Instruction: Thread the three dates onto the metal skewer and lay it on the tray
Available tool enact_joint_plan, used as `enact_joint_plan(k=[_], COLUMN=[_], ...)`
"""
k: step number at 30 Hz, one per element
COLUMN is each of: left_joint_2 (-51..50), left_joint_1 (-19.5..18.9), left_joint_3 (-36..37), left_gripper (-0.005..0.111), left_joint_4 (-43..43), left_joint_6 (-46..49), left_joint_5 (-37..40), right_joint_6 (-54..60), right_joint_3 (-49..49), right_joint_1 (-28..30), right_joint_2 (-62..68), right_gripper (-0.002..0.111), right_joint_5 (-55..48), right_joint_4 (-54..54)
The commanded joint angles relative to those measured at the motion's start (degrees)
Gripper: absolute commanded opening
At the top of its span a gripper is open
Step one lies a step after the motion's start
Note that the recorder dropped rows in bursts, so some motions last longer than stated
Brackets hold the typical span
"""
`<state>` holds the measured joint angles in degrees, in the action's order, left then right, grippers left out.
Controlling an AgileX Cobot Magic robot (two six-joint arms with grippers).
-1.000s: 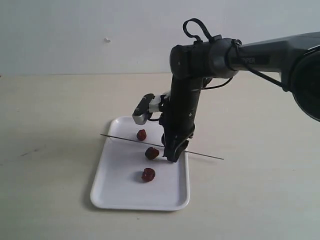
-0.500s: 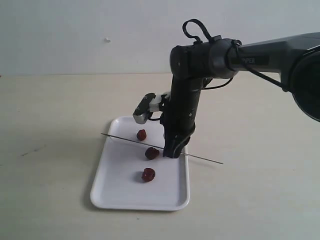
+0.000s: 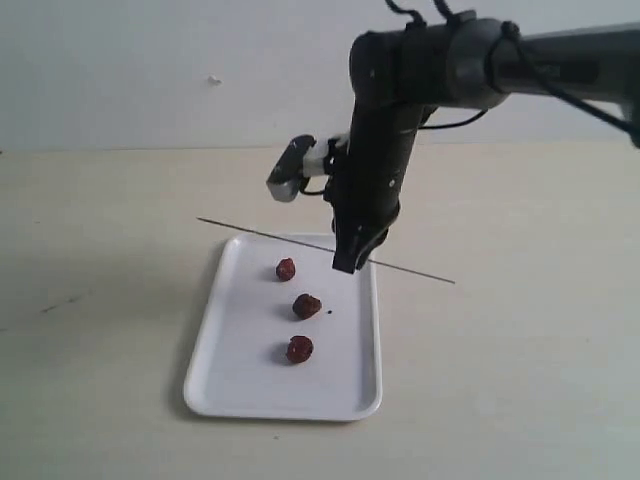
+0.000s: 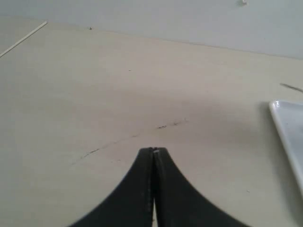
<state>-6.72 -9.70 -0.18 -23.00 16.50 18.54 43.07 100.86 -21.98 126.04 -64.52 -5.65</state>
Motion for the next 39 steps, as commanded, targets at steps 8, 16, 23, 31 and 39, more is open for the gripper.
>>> enact_joint_plan(k=[8,16,23,31,39], left_joint_2=[0.2,0.2,0.2,0.2,0.2], left_joint_1=[0.5,0.5,0.5,0.5,0.5], left_joint_3=[0.2,0.2,0.2,0.2,0.2], left_gripper=[0.000,0.000,0.000,0.000,0.000], left_joint_4=[-0.1,-0.1,-0.1,-0.1,-9.8], left_joint_6=[-0.4,-0.4,-0.4,-0.4,-0.4], left_joint_5=[-0.3,-0.3,-0.3,-0.3,-9.6], right_joint_6=[0.7,-6.7,-10.3,-8.7,-8.8], right_joint_3=[0.1,-2.7,-11.3,-15.4,-15.4], right_joint_1=[0.0,2.6,12.0,19.0,19.3], right_joint_2=[-15.1,-16.7,-16.7,-16.7,-16.7], right_gripper=[0.000,0.000,0.000,0.000,0.000], right_joint_5=[-5.4,-5.4,3.7,7.5,9.8], right_joint_4=[1.9,1.7,1.6,1.3,-0.4])
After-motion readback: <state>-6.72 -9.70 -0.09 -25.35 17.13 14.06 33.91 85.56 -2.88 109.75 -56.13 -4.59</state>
